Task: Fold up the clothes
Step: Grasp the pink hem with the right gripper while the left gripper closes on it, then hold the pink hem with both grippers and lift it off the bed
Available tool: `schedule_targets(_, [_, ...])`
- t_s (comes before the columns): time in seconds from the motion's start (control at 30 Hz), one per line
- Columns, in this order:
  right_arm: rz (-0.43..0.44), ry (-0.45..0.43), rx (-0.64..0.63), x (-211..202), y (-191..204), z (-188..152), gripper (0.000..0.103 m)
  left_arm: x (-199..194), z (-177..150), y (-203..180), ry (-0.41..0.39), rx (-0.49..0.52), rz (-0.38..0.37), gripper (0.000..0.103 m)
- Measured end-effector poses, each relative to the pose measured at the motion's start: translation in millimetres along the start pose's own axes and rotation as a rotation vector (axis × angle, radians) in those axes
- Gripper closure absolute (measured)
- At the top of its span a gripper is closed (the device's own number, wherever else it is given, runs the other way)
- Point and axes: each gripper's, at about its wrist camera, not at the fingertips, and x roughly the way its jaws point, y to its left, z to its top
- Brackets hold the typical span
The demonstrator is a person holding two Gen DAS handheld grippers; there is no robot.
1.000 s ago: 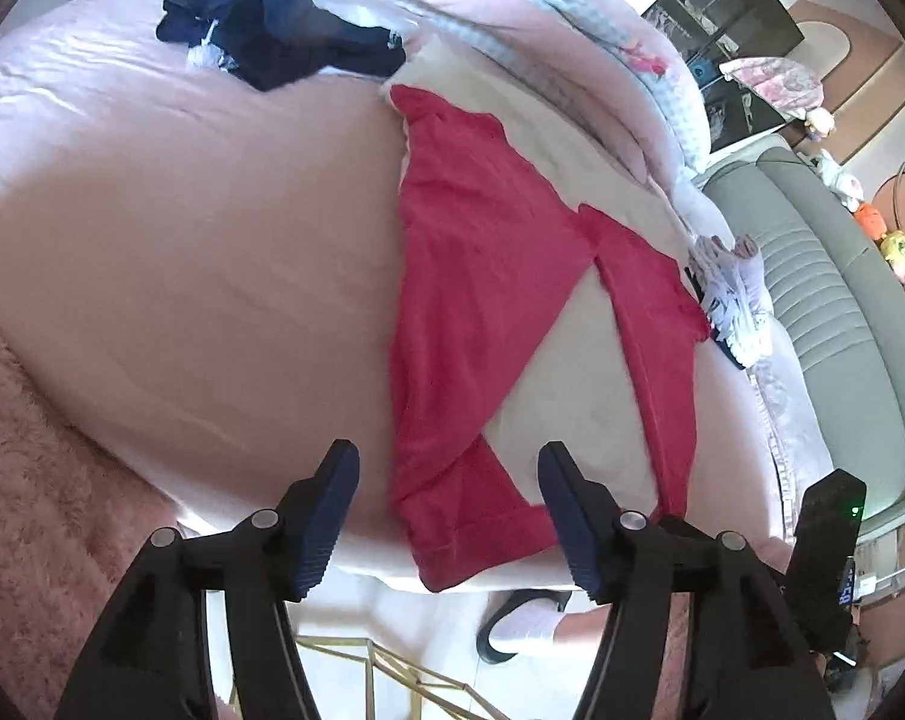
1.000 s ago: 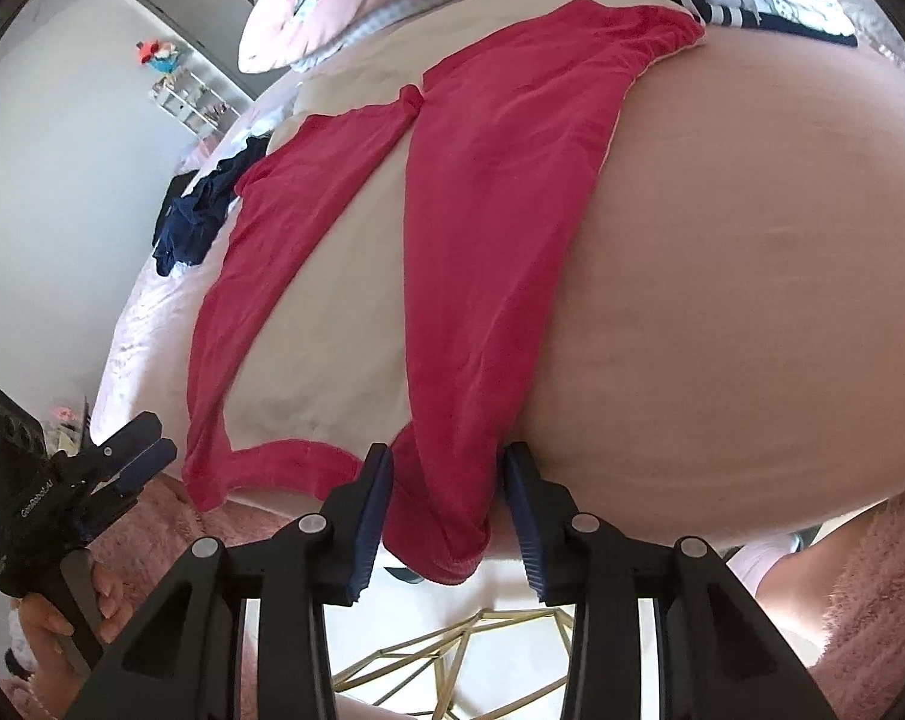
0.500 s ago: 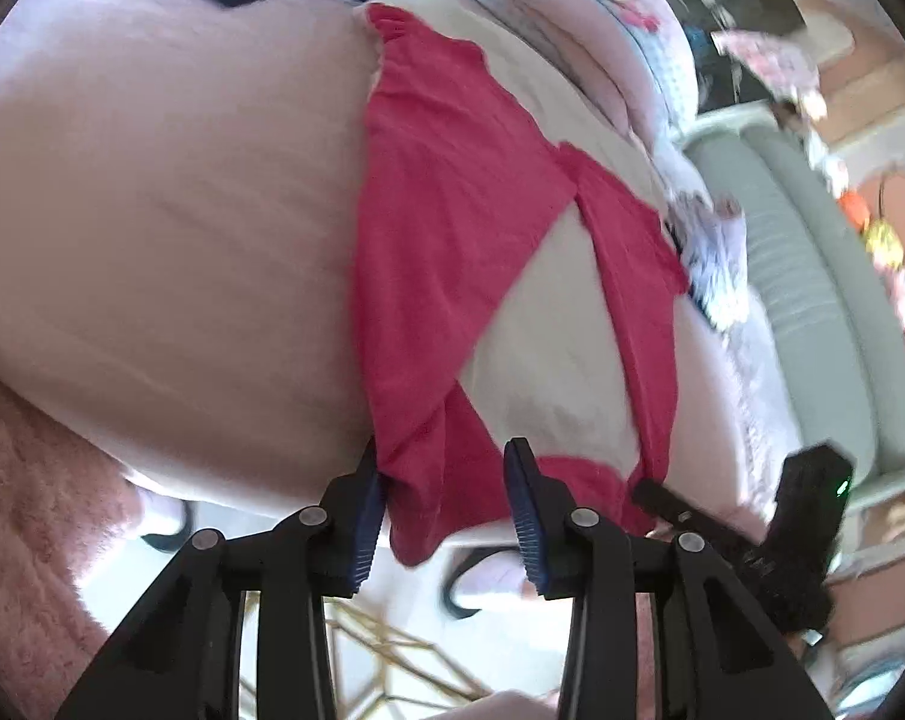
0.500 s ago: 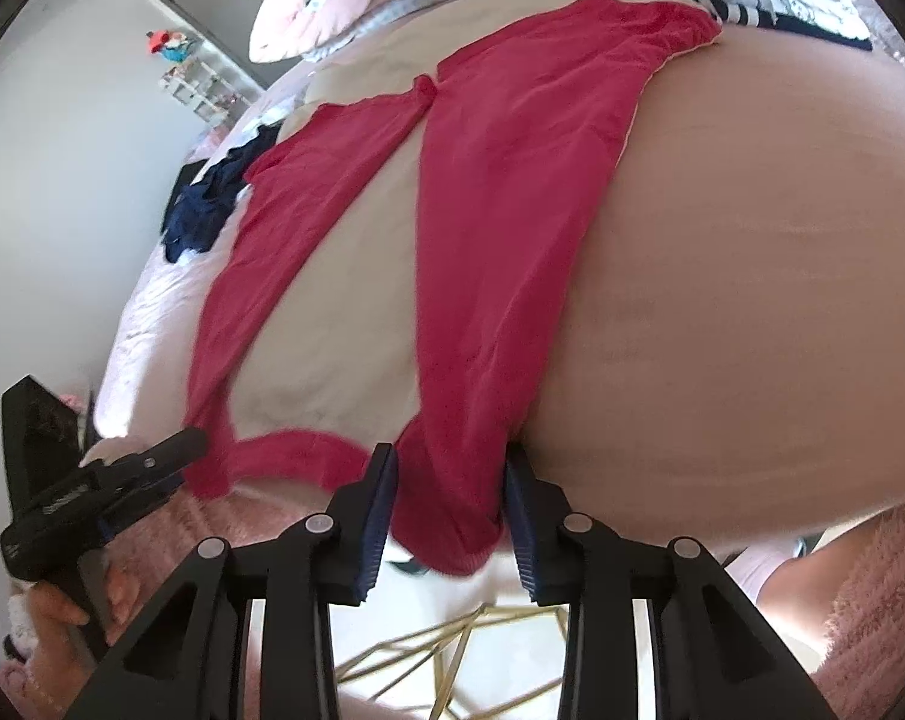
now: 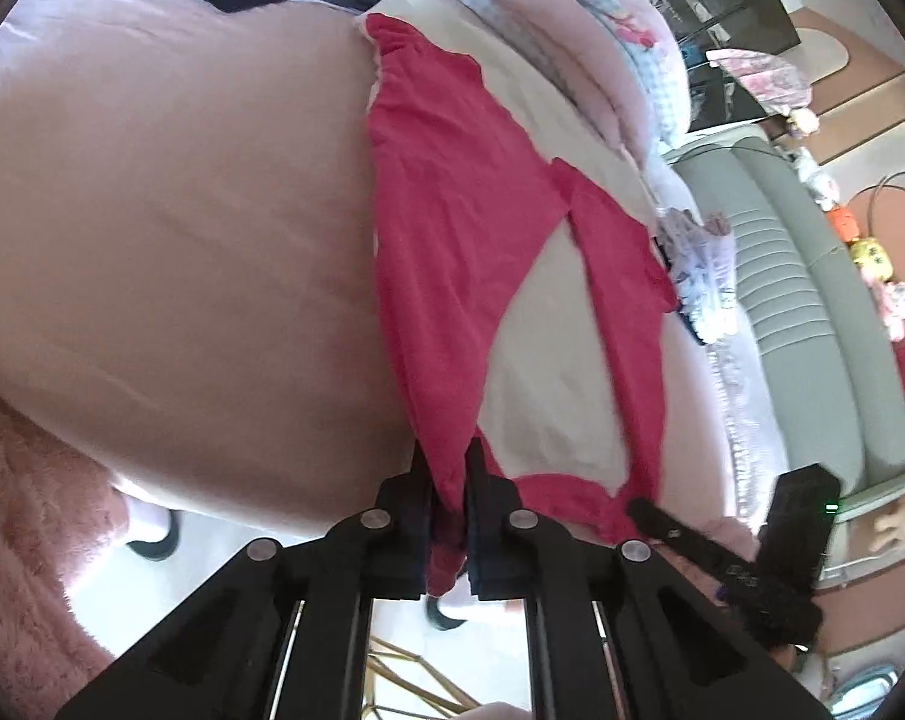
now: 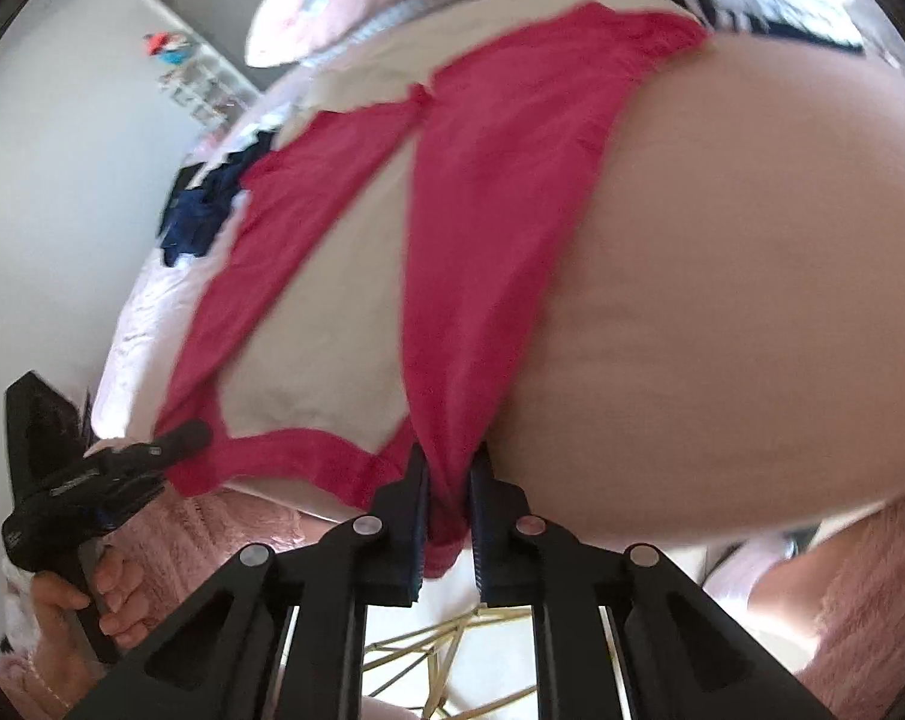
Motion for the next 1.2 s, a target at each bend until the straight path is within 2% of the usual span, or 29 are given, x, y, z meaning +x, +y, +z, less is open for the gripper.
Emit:
schedule_targets(0.1, [-0.003, -0.001, 0.041, 6.7, -6.5, 3.4, 0.091, 10.9, 1.4, 6.6, 0.027, -0.037, 0.014, 0.095])
schedule_targets(0.13, [-0.007, -0.012, 0.024, 8.9, -3.6, 5.3, 0.089, 13.0, 2.0, 7.0, 0.023, -0.041, 0.011, 0.095])
schedule_targets(0.3, [-0.058, -0.013, -0.077, 11.0, 11.8, 7.0, 0.089, 15.1, 4.3, 6.1, 0.036, -0.018, 0.014, 0.095])
schedule_targets(0.4, [-0.063, -0.008, -0.112, 7.6, 16.5, 5.4, 0.095, 13.0, 6.2, 5.7, 0.046, -0.012, 0.010, 0.097])
schedule_targets(0.5, [-0.067, -0.002, -0.147, 4.2, 21.3, 3.8, 0.098, 1.4, 2.1, -13.4, 0.002, 0.084, 0.055, 0.099])
schedule_targets(0.6, [-0.076, -0.074, -0.191, -14.8, 33.4, 1.3, 0.099, -19.0, 3.9, -31.2, -0.059, 0.152, 0.029, 0.099])
schedule_targets(0.67, [-0.042, -0.127, -0.191, -31.8, 36.4, 6.1, 0.099, -29.0, 6.4, -42.1, -0.083, 0.197, 0.027, 0.099])
schedule_targets(0.77, [0.000, -0.161, -0.167, -49.5, 37.8, 12.9, 0.099, -31.9, 5.4, -44.9, -0.076, 0.216, 0.032, 0.099])
schedule_targets(0.87, [0.002, -0.146, -0.147, -45.1, 35.9, 10.0, 0.099, -24.5, 2.1, -35.5, -0.046, 0.184, 0.020, 0.099])
schedule_targets(0.97, [-0.033, -0.033, -0.061, -16.0, 18.7, 2.6, 0.096, -9.2, 1.9, -24.1, -0.014, 0.122, 0.001, 0.099])
schedule_targets(1.0, [-0.048, 0.011, -0.032, -4.6, 12.6, 0.8, 0.092, -5.4, 2.6, -21.6, -0.002, 0.108, 0.005, 0.099])
schedule_targets(1.07, [-0.029, 0.023, 0.001, 3.7, 4.9, 4.2, 0.088, -0.5, 5.0, -16.4, 0.020, 0.084, 0.005, 0.099])
schedule_targets(1.1, [-0.014, 0.022, 0.010, 4.2, 4.3, 6.4, 0.078, 1.9, 5.9, -13.4, 0.028, 0.067, 0.004, 0.098])
schedule_targets(1.13, [0.015, 0.025, 0.017, 6.5, 4.5, 8.4, 0.062, 4.6, 6.6, -10.2, 0.037, 0.048, 0.004, 0.097])
schedule_targets(1.17, [0.048, 0.016, 0.006, 8.6, 6.8, 8.6, 0.052, 8.4, 7.4, -6.6, 0.053, 0.032, 0.009, 0.096])
schedule_targets(1.2, [0.081, 0.007, -0.004, 10.7, 9.1, 8.7, 0.034, 12.5, 8.2, -3.0, 0.072, 0.016, 0.016, 0.094])
